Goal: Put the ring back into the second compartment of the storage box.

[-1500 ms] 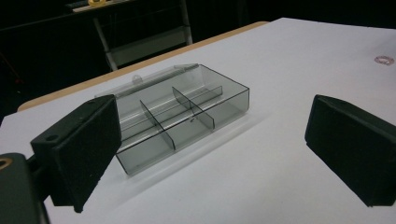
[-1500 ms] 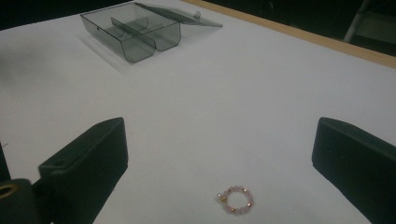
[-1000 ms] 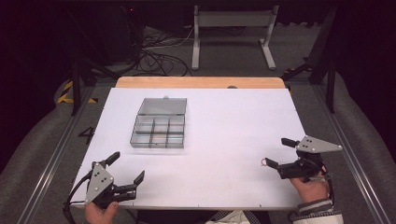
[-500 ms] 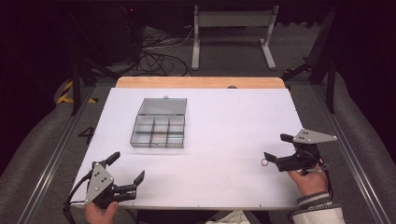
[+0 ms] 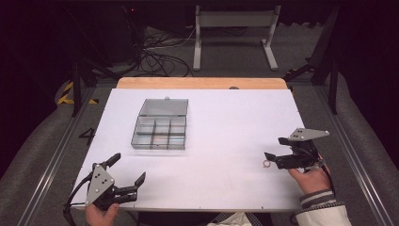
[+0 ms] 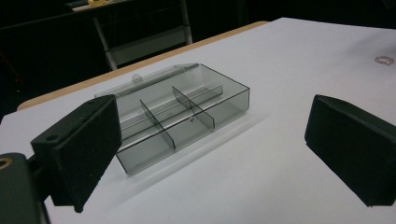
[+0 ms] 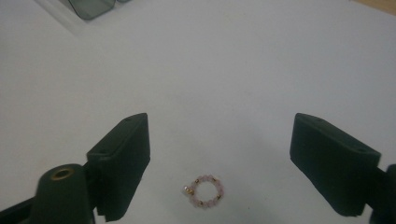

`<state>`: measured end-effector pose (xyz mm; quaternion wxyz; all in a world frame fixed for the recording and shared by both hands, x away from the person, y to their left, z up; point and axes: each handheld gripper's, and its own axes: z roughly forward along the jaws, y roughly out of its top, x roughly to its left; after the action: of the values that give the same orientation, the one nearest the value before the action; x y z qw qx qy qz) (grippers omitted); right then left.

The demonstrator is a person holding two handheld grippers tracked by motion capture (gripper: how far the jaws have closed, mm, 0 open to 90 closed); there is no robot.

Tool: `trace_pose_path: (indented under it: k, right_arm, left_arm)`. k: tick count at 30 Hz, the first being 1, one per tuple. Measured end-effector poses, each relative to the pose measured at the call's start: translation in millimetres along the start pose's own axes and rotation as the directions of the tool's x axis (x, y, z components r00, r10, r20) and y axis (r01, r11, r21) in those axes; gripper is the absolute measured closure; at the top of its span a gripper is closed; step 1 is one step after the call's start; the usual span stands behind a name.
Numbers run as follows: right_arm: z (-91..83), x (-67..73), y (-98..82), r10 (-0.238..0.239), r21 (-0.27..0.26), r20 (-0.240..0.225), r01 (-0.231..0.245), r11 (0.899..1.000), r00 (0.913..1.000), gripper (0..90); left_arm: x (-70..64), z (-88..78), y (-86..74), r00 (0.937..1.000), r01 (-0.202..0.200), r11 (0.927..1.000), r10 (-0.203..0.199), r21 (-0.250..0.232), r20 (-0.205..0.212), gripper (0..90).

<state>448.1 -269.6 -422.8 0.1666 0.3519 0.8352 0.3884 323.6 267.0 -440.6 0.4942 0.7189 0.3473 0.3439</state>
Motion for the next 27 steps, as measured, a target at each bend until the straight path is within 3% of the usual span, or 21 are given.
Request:
trace_pose_path:
  k: [11,19,27]
  right_arm:
    - [8.5,-0.2,1.1,-0.016,0.107,0.023,0.013,0.994,0.9996,35.7]
    - [19.0,-2.3,-1.2,-0.012,0.191,0.012,0.010,0.982,0.9999,42.3]
    - [25.6,-4.3,-3.0,-0.011,0.235,0.014,0.007,0.972,0.9998,47.7]
  left_arm:
    - [-0.6,0.6,-0.1,1.0000,-0.001,1.0000,0.001,0.005,0.002,4.3]
    - [-0.6,1.2,-0.2,1.0000,-0.002,1.0000,0.002,0.005,0.002,4.3]
    - [-0.6,1.8,-0.6,1.0000,0.002,1.0000,-0.002,0.008,0.003,4.3]
